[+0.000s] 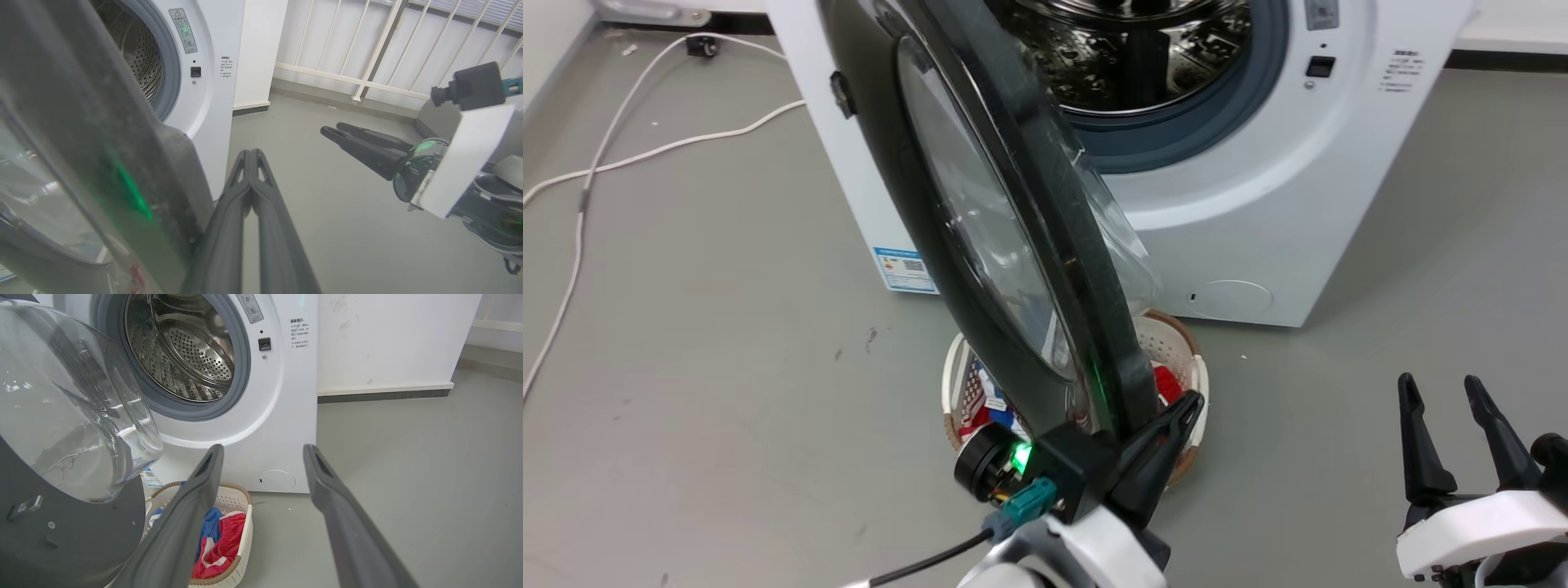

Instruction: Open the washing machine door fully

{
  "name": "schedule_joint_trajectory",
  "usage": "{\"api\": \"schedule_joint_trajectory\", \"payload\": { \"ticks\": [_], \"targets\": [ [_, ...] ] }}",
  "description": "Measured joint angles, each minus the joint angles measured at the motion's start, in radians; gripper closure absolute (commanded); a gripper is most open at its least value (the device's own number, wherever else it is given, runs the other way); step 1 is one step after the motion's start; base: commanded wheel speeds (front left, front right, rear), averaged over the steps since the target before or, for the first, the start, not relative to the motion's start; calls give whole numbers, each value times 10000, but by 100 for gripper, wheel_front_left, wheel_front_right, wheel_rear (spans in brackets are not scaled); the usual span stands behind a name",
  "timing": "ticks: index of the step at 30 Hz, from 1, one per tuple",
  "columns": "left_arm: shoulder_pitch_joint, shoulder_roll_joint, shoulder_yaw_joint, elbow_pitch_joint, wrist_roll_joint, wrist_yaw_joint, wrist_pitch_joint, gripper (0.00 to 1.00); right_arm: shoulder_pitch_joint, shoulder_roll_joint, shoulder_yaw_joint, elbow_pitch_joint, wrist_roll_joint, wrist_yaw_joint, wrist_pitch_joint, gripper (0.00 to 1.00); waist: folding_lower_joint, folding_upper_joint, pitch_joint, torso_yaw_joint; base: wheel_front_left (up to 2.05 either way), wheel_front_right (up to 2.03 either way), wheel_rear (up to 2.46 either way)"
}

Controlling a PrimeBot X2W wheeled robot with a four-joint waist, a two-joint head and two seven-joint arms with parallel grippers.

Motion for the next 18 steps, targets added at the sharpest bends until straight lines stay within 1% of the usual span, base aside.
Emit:
{"api": "schedule_joint_trajectory", "payload": {
  "ticks": [9, 12, 16, 18],
  "targets": [
    [846, 677, 71, -1062, 77, 499, 44, 100, -24, 0, -79, 123, -117, 0, 98, 0, 0, 0, -93, 648, 0, 0, 0],
    [1100, 897, 174, -1379, 123, 780, 17, 100, -21, 2, -79, 207, -224, 0, 104, 0, 0, 0, -155, 910, 0, 0, 0],
    [1411, 1352, 531, -1672, 169, 1179, -105, 100, -9, 0, -59, 295, -224, 0, 107, 0, 0, 0, -254, 1280, 0, 0, 0],
    [1526, 1360, 619, -1778, 176, 1329, -163, 100, -7, 8, -54, 316, -205, 0, 102, 0, 0, 0, -285, 1475, 0, 0, 0]
  ]
}}
